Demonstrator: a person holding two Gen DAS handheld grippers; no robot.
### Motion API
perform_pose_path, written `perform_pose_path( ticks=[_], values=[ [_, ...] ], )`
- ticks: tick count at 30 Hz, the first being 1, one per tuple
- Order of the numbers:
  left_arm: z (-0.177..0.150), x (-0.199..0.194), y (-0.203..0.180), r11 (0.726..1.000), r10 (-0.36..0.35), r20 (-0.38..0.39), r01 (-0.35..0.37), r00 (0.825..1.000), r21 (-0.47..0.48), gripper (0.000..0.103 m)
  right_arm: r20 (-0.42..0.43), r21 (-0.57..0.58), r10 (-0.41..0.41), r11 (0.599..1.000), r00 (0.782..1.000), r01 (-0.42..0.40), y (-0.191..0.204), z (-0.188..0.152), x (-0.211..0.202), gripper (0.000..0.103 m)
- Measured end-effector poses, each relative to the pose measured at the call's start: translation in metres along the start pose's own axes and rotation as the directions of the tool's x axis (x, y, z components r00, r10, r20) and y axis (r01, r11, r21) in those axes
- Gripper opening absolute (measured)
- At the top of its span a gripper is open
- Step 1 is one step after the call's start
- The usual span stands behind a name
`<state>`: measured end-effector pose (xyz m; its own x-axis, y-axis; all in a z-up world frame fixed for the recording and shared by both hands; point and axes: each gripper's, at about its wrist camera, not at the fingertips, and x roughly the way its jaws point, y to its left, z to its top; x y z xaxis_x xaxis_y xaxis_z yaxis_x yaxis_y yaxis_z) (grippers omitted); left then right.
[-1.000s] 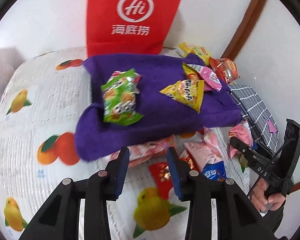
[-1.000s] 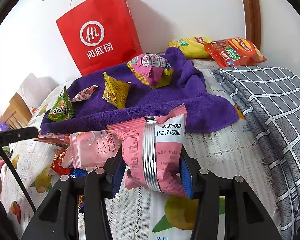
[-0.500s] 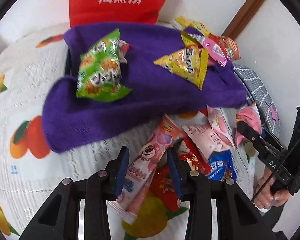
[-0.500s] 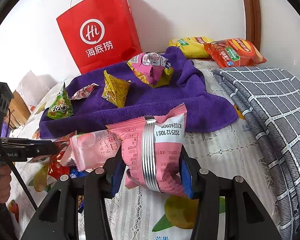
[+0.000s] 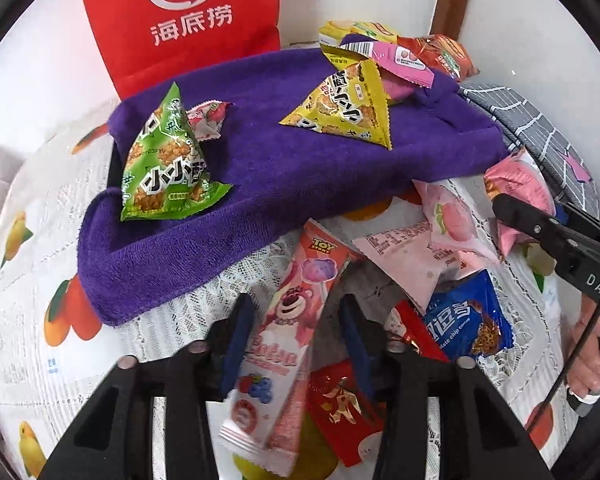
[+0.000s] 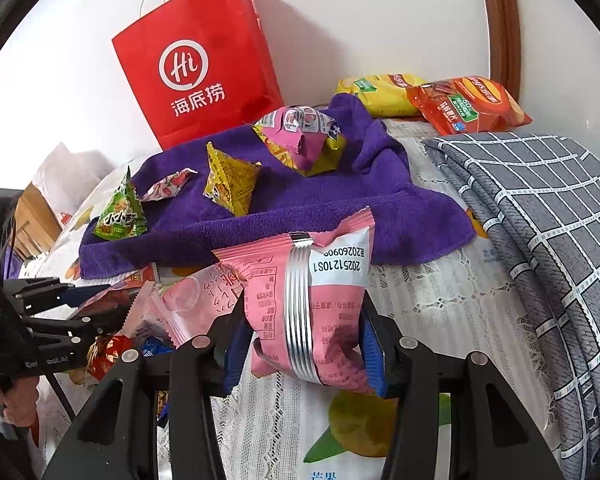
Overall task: Organize snacks
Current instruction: 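Close left tool on pink Lotso candy stick while right tool holds pink bag, then carry both packets over the purple towel and open both tools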
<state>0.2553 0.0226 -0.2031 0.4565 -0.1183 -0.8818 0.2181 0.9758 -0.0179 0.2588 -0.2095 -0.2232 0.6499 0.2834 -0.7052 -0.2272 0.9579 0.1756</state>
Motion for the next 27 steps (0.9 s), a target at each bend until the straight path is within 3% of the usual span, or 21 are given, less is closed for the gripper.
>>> perform_pose_path(
  ticks=[3, 7, 17, 23, 27],
  values=[
    [-0.002, -0.003, 0.003, 0.998, -0.045, -0.003, 0.045, 0.999, -0.033, 0.022, 0.024, 0.003, 0.015, 1.000, 1.000, -0.015, 0.000, 0.000, -0.004, 0.046],
    [-0.007, -0.010, 0.012, 0.991, -0.106, -0.005, 0.105, 0.994, -0.088, 0.021, 0.075, -0.013, 0.041, 0.999, 0.996, -0.040, 0.004, -0.001, -0.014, 0.046],
    [-0.018, -0.058, 0.045, 0.975, -0.122, 0.071, 0.133, 0.990, -0.175, 0.021, 0.157, -0.089, 0.145, 0.987, 0.977, -0.132, 0.022, -0.002, -0.031, 0.046],
    [-0.016, -0.075, 0.060, 0.970, -0.109, 0.101, 0.128, 0.989, -0.208, 0.021, 0.138, -0.013, 0.215, 0.977, 0.967, -0.215, 0.022, 0.016, -0.039, 0.046],
    [-0.005, -0.082, 0.063, 0.965, -0.107, 0.134, 0.135, 0.985, -0.224, 0.022, 0.170, -0.043, 0.172, 0.985, 0.970, -0.167, 0.033, 0.045, -0.053, 0.046]
  ],
)
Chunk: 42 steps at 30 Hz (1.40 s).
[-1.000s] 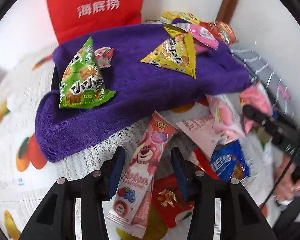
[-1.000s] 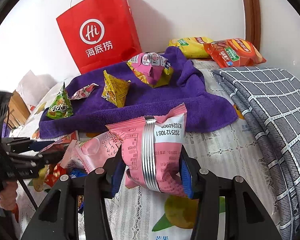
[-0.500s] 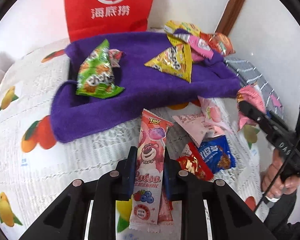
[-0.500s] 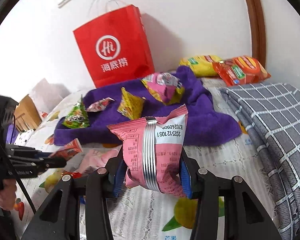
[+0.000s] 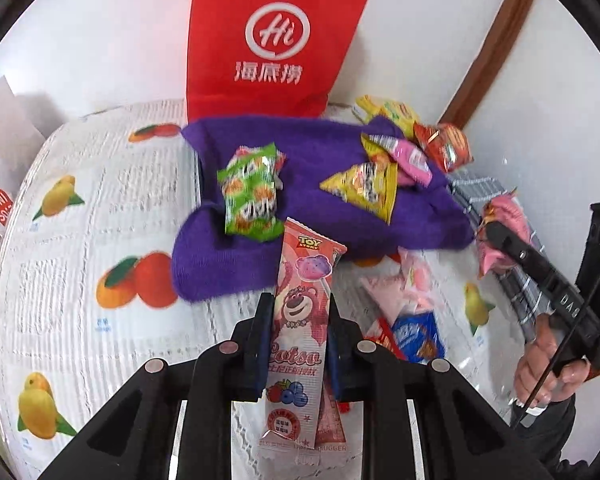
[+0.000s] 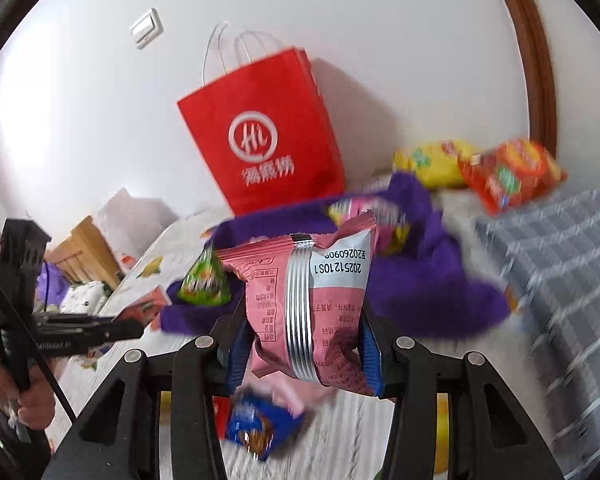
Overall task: Organize snacks
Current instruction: 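Carry both packets over the purple towel and open both tools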
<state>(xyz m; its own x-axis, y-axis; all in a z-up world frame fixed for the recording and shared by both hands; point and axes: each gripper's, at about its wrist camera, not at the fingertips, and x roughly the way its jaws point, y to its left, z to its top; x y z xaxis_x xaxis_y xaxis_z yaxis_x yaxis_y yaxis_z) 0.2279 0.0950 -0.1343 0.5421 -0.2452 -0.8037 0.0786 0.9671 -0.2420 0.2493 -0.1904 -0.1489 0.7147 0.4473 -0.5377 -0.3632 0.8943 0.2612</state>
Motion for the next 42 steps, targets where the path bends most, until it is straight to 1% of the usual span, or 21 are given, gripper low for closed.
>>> perform_pose_path(
  ticks=[1, 2, 3, 4, 8, 10, 12, 14, 18, 20, 21, 22, 25, 27, 29, 32, 35, 37, 42],
  values=[
    [0.005, -0.001, -0.001, 1.000, -0.002, 0.011, 0.002, 1.000, -0.002, 0.021, 0.025, -0.019, -0.011, 1.000, 1.000, 0.012, 0.005, 0.019, -0.002, 0.046],
    [0.010, -0.002, -0.003, 1.000, -0.005, 0.022, 0.005, 1.000, -0.003, 0.021, 0.037, -0.024, -0.013, 1.000, 0.999, 0.014, 0.008, 0.027, -0.003, 0.046],
    [0.015, -0.003, -0.005, 1.000, -0.008, 0.031, 0.008, 0.999, -0.005, 0.021, 0.045, -0.025, -0.020, 0.999, 0.999, 0.022, 0.009, 0.035, -0.003, 0.046],
    [0.020, -0.003, -0.006, 1.000, -0.010, 0.038, 0.010, 0.999, -0.007, 0.022, 0.045, -0.025, -0.020, 0.999, 0.999, 0.022, 0.009, 0.035, -0.003, 0.046],
    [0.042, -0.002, -0.014, 1.000, -0.018, 0.076, 0.020, 0.997, -0.016, 0.022, 0.058, -0.033, -0.056, 0.998, 0.997, 0.058, 0.010, 0.061, 0.009, 0.046],
    [0.052, 0.001, -0.017, 0.999, -0.023, 0.095, 0.026, 0.995, -0.027, 0.022, 0.034, -0.033, -0.059, 0.998, 0.998, 0.060, 0.008, 0.068, 0.021, 0.046],
    [0.062, 0.005, -0.017, 0.998, -0.024, 0.116, 0.030, 0.993, -0.050, 0.022, -0.021, -0.023, -0.035, 0.999, 0.999, 0.035, -0.003, 0.072, 0.039, 0.046],
    [0.071, 0.013, -0.015, 0.996, -0.033, 0.129, 0.043, 0.991, -0.074, 0.022, -0.024, 0.008, -0.030, 0.999, 0.999, 0.031, -0.015, 0.073, 0.053, 0.046],
    [0.086, 0.034, -0.011, 0.992, -0.029, 0.129, 0.044, 0.991, -0.120, 0.022, -0.054, 0.070, 0.012, 0.998, 0.998, -0.008, -0.036, 0.066, 0.073, 0.046],
    [0.090, 0.045, -0.012, 0.991, -0.029, 0.125, 0.044, 0.992, -0.124, 0.022, -0.076, 0.054, -0.019, 0.998, 0.997, 0.023, -0.038, 0.063, 0.075, 0.046],
    [0.091, 0.050, -0.012, 0.991, -0.027, 0.123, 0.043, 0.992, -0.128, 0.022, -0.070, 0.048, -0.026, 0.998, 0.997, 0.030, -0.039, 0.062, 0.075, 0.046],
    [0.093, 0.055, -0.012, 0.990, -0.027, 0.119, 0.043, 0.993, -0.135, 0.022, -0.090, 0.046, -0.037, 0.998, 0.995, 0.041, -0.042, 0.060, 0.078, 0.046],
    [0.096, 0.069, -0.014, 0.988, -0.026, 0.085, 0.038, 0.996, -0.147, 0.022, -0.128, 0.067, -0.055, 0.996, 0.990, 0.063, -0.049, 0.059, 0.087, 0.046],
    [0.099, 0.073, -0.016, 0.988, -0.030, 0.079, 0.041, 0.996, -0.151, 0.022, -0.131, 0.062, -0.061, 0.996, 0.989, 0.070, -0.050, 0.058, 0.089, 0.046],
    [0.104, 0.076, -0.019, 0.988, -0.020, 0.079, 0.032, 0.997, -0.149, 0.022, -0.135, 0.050, -0.089, 0.994, 0.987, 0.096, -0.052, 0.055, 0.094, 0.046],
    [0.108, 0.082, -0.022, 0.987, -0.012, 0.075, 0.024, 0.997, -0.157, 0.022, -0.146, 0.056, -0.084, 0.994, 0.986, 0.093, -0.053, 0.052, 0.099, 0.046],
    [0.107, 0.090, -0.019, 0.983, -0.034, 0.075, 0.047, 0.997, -0.176, 0.022, -0.126, 0.007, -0.111, 0.994, 0.986, 0.112, -0.047, 0.051, 0.098, 0.046],
    [0.106, 0.098, -0.019, 0.985, -0.039, 0.049, 0.046, 0.998, -0.165, 0.022, -0.115, 0.002, -0.115, 0.993, 0.987, 0.116, -0.046, 0.051, 0.099, 0.047],
    [0.105, 0.108, -0.016, 0.983, -0.042, 0.033, 0.047, 0.999, -0.176, 0.022, -0.130, 0.005, -0.075, 0.997, 0.989, 0.077, -0.044, 0.046, 0.107, 0.049]
  ],
)
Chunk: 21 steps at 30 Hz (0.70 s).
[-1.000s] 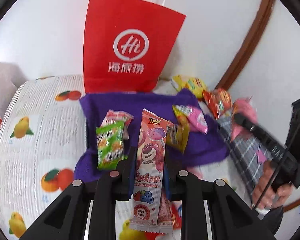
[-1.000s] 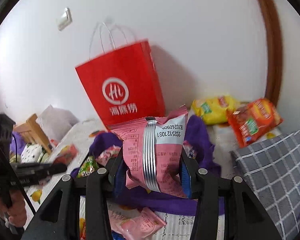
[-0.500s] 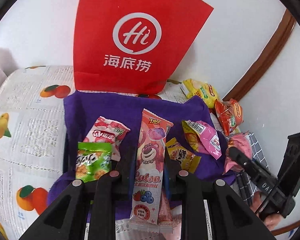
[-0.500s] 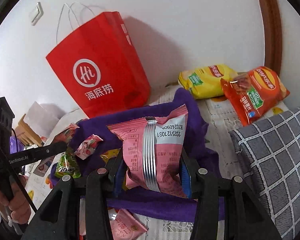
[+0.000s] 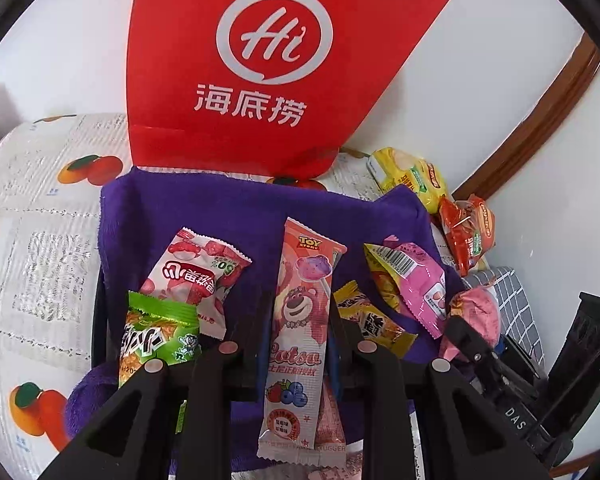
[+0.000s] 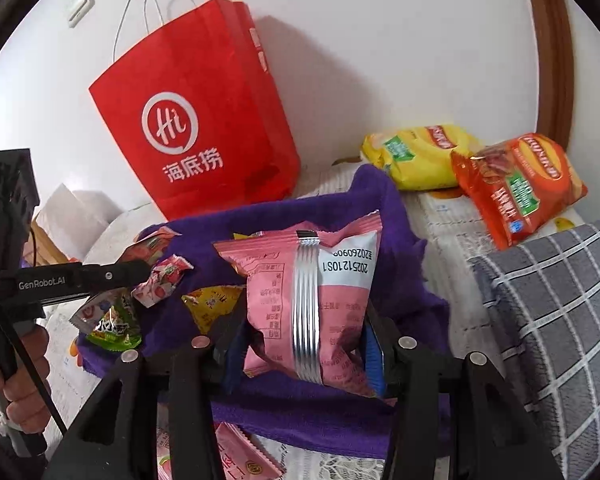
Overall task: Organize snacks
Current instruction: 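Carry both packets over the purple towel and open both tools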
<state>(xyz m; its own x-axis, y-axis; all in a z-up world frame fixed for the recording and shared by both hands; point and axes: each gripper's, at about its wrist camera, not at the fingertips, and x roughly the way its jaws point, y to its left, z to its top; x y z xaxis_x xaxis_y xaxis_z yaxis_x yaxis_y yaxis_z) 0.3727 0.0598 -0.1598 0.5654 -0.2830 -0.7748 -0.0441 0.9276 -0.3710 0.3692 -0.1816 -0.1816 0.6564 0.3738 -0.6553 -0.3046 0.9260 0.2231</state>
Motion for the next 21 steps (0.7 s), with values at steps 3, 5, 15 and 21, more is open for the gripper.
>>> perform_pose_path(
  ticks=[3, 5, 15, 21],
  values=[
    [-0.002, 0.005, 0.001, 1.000, -0.002, -0.019, 0.001, 1.000, -0.007, 0.022, -0.015, -0.013, -0.017, 1.000, 1.000, 0.017, 0.004, -0.003, 0.006, 0.051],
    [-0.002, 0.008, 0.000, 1.000, 0.005, -0.028, -0.006, 1.000, -0.005, 0.022, -0.027, -0.012, -0.006, 1.000, 1.000, 0.005, 0.004, -0.005, 0.011, 0.053],
    [0.000, 0.012, -0.001, 0.999, 0.023, -0.038, -0.024, 0.999, -0.025, 0.022, -0.048, 0.036, 0.015, 0.999, 0.999, -0.014, -0.002, -0.006, 0.015, 0.064],
    [0.000, 0.012, 0.000, 0.999, 0.025, -0.047, -0.026, 0.999, -0.023, 0.022, -0.062, 0.033, 0.020, 0.999, 0.998, -0.018, -0.001, -0.007, 0.014, 0.066]
  ],
)
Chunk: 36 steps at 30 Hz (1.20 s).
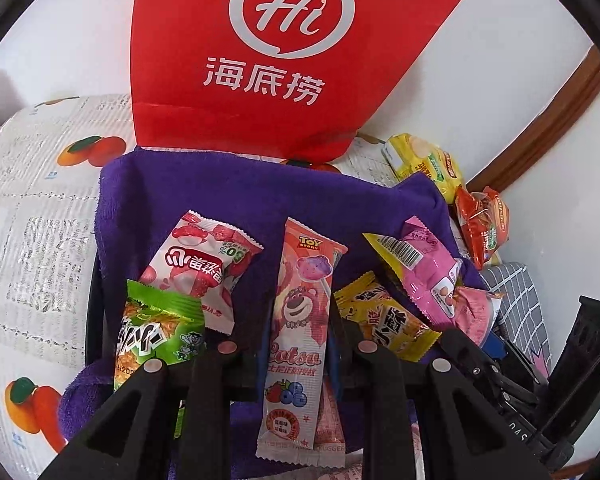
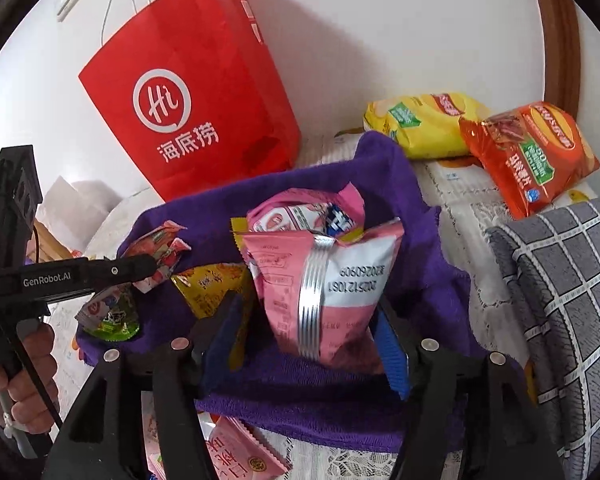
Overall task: Organize snacks
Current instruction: 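Carry both packets over the purple towel and open both tools, then grasp pink peach-print bag on the bed with right tool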
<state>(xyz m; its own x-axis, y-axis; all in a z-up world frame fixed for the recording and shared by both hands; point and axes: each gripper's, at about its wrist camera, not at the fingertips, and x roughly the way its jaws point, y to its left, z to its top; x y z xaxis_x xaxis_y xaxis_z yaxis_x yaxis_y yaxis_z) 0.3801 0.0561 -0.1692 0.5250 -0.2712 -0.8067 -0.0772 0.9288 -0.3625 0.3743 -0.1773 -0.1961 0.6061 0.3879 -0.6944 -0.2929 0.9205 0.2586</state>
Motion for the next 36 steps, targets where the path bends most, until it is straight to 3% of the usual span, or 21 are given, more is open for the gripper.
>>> perform_pose_path(
  ticks=[5, 10, 15, 18, 23, 27, 28, 36],
  values=[
    [0.001, -0.002, 0.000, 1.000, 0.012, 0.014, -0.013, 1.000, 0.009, 0.026, 0.061, -0.015, 0.023, 1.000, 0.998, -0.022, 0.003, 0.000, -0.014, 0.070],
    [0.002, -0.007, 0.000, 1.000, 0.013, 0.033, -0.013, 0.999, 0.012, 0.042, 0.116, -0.006, 0.054, 0.999, 0.992, -0.054, 0.001, 0.002, -0.027, 0.072],
    [0.003, -0.015, -0.002, 0.999, 0.023, 0.053, -0.024, 0.998, 0.024, 0.043, 0.146, -0.012, 0.055, 0.998, 0.988, -0.054, 0.003, 0.005, -0.040, 0.072],
    [0.003, -0.020, -0.004, 0.999, 0.020, 0.057, -0.022, 0.998, 0.026, 0.043, 0.158, -0.039, 0.099, 0.995, 0.982, -0.094, 0.010, 0.004, -0.051, 0.072],
    [0.000, -0.034, -0.009, 0.999, 0.028, 0.066, -0.031, 0.997, 0.032, 0.044, 0.141, -0.149, 0.190, 0.974, 0.971, -0.169, 0.038, -0.009, -0.070, 0.072],
    [-0.011, -0.044, -0.011, 0.998, 0.033, 0.070, -0.036, 0.997, 0.043, 0.050, 0.120, -0.221, 0.200, 0.960, 0.973, -0.170, 0.052, -0.021, -0.072, 0.072],
    [-0.014, -0.046, -0.012, 0.998, 0.032, 0.066, -0.036, 0.997, 0.047, 0.050, 0.081, -0.249, 0.183, 0.955, 0.980, -0.158, 0.058, -0.029, -0.067, 0.072],
    [-0.052, -0.065, 0.002, 0.995, 0.046, 0.096, -0.054, 0.994, 0.084, 0.053, -0.021, -0.260, 0.241, 0.936, 0.970, -0.238, 0.054, -0.065, -0.065, 0.077]
  ],
)
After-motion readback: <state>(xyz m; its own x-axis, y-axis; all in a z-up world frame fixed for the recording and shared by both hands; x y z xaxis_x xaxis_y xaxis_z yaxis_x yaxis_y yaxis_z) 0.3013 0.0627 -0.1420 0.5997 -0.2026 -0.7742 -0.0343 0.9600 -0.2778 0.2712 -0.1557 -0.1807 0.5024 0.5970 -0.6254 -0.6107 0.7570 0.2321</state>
